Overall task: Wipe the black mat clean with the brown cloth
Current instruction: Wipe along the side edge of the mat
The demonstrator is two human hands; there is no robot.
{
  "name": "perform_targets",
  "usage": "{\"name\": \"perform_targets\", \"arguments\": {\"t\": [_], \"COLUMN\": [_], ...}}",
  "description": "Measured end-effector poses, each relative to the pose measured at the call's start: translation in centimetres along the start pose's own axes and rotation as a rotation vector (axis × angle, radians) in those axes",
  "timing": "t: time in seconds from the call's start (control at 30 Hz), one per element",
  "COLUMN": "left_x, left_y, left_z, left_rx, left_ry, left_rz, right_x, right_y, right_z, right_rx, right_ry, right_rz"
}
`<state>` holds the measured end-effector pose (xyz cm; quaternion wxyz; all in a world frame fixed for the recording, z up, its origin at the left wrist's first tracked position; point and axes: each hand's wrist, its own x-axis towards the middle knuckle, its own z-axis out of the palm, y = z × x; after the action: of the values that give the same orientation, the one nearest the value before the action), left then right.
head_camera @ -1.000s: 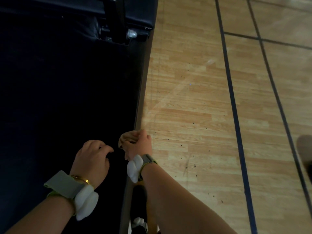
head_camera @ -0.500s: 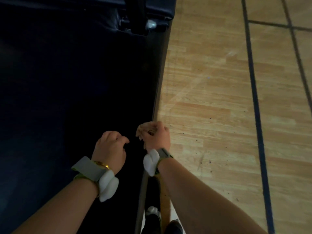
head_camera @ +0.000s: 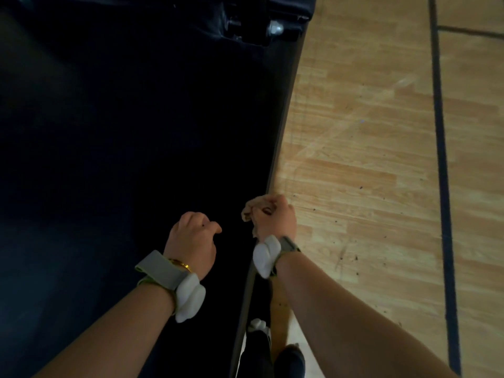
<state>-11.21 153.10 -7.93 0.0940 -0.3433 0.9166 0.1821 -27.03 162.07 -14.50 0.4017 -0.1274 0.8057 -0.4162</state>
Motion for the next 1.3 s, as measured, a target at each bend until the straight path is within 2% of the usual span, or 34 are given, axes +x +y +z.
{"name": "perform_targets", "arguments": {"t": [0.1, 0.23, 0.37, 0.5, 0.63, 0.7, 0.77, 0.87, 0.93, 1.03, 1.13, 1.3], "left_x": [-1.5, -3.2, -4.6, -6.4, -7.9, -8.4, -8.6, -9.0, -9.2, -9.2, -8.9, -8.4], "left_y": [0.3, 0.5, 0.8, 0.8, 0.9, 1.0, 0.8, 0.7, 0.3, -0.2, -0.3, -0.7], "left_z": [0.1, 0.4, 0.3, 0.8, 1.4, 1.7, 2.0, 2.0, 2.1, 2.3, 2.2, 2.6], "left_rx": [0.054, 0.052, 0.015, -0.018, -0.011, -0.016, -0.010, 0.010, -0.009, 0.019, 0.054, 0.031], "left_ry": [-0.055, -0.072, -0.051, -0.031, -0.050, -0.053, -0.042, -0.039, 0.004, 0.038, 0.030, 0.063], "left_rz": [-0.054, -0.084, -0.072, -0.087, -0.128, -0.135, -0.131, -0.114, -0.069, -0.018, 0.013, 0.002], "right_x": [-4.9, -8.2, -4.8, -4.0, -9.4, -11.4, -11.2, -8.9, -7.5, -6.7, -6.9, -5.9], "right_y": [1.9, 4.4, 2.0, 0.6, 3.5, 4.8, 4.5, 2.3, 0.7, 0.0, 0.4, 0.2], "right_z": [1.5, 2.2, 1.0, 0.0, 2.2, 3.0, 2.7, 1.5, 0.8, 0.8, 1.6, 3.8], "right_rx": [-0.170, -0.257, -0.100, -0.003, -0.260, -0.346, -0.321, -0.077, 0.057, 0.002, 0.064, -0.140], "right_ry": [0.021, -0.090, -0.002, -0.136, -0.059, -0.104, -0.118, -0.008, 0.009, -0.059, -0.111, 0.030], "right_rz": [-0.035, -0.020, -0.042, -0.009, -0.040, -0.044, -0.045, -0.049, -0.023, 0.040, 0.047, 0.066]}}
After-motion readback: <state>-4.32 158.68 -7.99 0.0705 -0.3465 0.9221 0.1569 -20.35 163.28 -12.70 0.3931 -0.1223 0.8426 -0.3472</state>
